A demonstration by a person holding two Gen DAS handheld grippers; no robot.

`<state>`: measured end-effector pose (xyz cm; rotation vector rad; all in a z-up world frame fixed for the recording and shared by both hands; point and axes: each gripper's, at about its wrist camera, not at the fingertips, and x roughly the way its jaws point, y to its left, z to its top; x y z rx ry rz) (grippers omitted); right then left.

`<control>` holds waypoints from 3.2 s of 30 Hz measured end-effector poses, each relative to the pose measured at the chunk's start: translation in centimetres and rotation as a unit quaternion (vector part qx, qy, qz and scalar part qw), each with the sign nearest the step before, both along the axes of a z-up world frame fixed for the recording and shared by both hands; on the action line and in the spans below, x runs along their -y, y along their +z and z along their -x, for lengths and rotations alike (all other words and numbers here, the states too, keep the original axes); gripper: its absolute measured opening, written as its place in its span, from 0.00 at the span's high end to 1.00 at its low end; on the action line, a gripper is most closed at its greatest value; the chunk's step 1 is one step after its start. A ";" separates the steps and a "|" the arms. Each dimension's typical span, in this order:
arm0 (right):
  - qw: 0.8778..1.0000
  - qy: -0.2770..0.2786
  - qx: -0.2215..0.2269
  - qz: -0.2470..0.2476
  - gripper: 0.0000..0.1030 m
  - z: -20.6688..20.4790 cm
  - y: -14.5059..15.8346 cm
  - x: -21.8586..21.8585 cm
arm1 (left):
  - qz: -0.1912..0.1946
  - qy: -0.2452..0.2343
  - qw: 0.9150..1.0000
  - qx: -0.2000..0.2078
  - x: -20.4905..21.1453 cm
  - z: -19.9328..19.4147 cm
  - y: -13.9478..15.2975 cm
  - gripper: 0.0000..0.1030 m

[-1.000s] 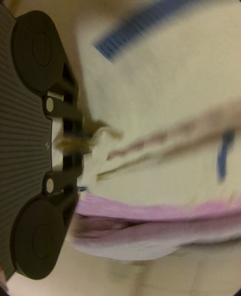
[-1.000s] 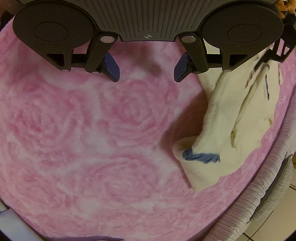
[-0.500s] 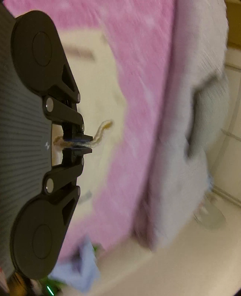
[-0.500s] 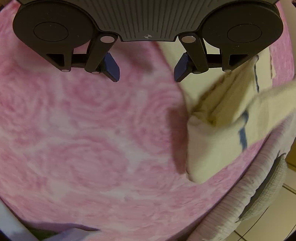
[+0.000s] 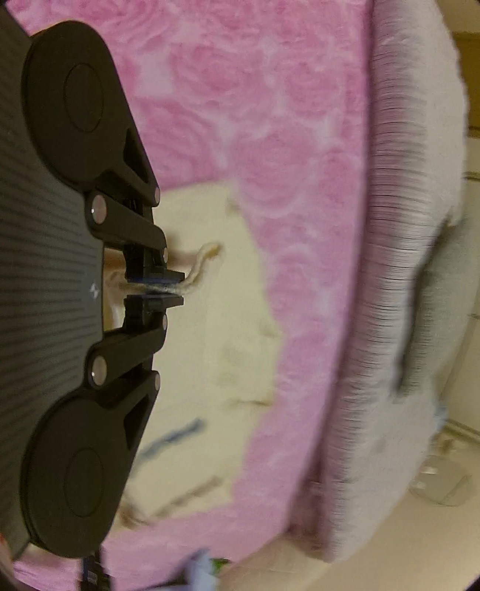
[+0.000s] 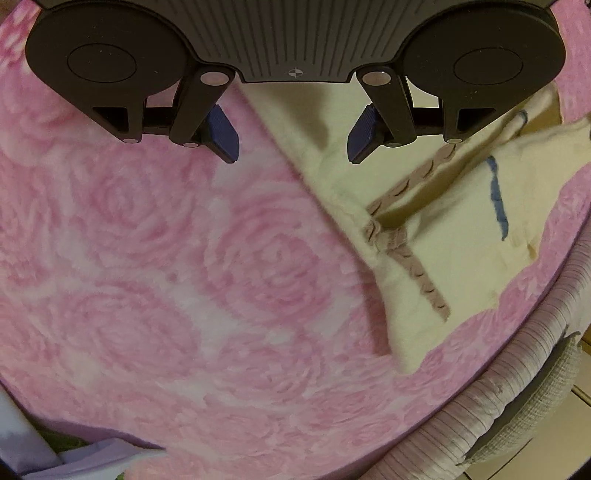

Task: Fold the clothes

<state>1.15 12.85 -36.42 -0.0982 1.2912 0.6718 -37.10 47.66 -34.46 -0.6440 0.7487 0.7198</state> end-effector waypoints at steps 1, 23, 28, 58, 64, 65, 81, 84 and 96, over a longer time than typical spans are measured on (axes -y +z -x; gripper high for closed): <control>1.000 -0.004 0.004 0.001 0.33 0.5 0.0 -0.2 | 0.016 -0.004 1.000 -0.012 -0.2 0.2 -1.1 0.97; 0.979 0.153 0.120 -0.062 0.33 1.5 -1.5 -1.8 | 0.055 0.148 0.985 0.062 2.1 1.7 -4.5 0.95; 0.972 0.152 0.158 -0.086 0.33 0.4 -1.9 0.3 | -0.007 0.071 0.997 0.021 3.0 1.8 -4.1 0.94; 0.958 0.160 0.207 -0.114 0.33 21.7 2.9 16.2 | -0.076 0.069 0.995 0.005 35.9 11.9 1.9 0.68; 0.952 0.169 0.218 -0.129 0.33 25.5 5.3 18.8 | -0.103 0.065 0.992 -0.028 40.7 12.7 3.5 0.67; 0.952 0.171 0.217 -0.129 0.33 26.1 5.2 19.4 | -0.104 0.065 0.992 -0.033 41.3 12.9 3.5 0.67; 0.939 0.186 0.251 -0.145 0.33 29.9 6.8 26.2 | -0.143 0.053 0.987 -0.047 48.2 14.5 4.6 0.67; 0.937 0.188 0.253 -0.154 0.33 30.2 7.1 26.9 | -0.152 0.055 0.986 -0.044 48.7 14.8 5.0 0.67; 0.938 0.189 0.247 -0.152 0.33 30.9 6.6 27.9 | -0.143 0.037 0.987 -0.055 49.5 14.8 4.0 0.66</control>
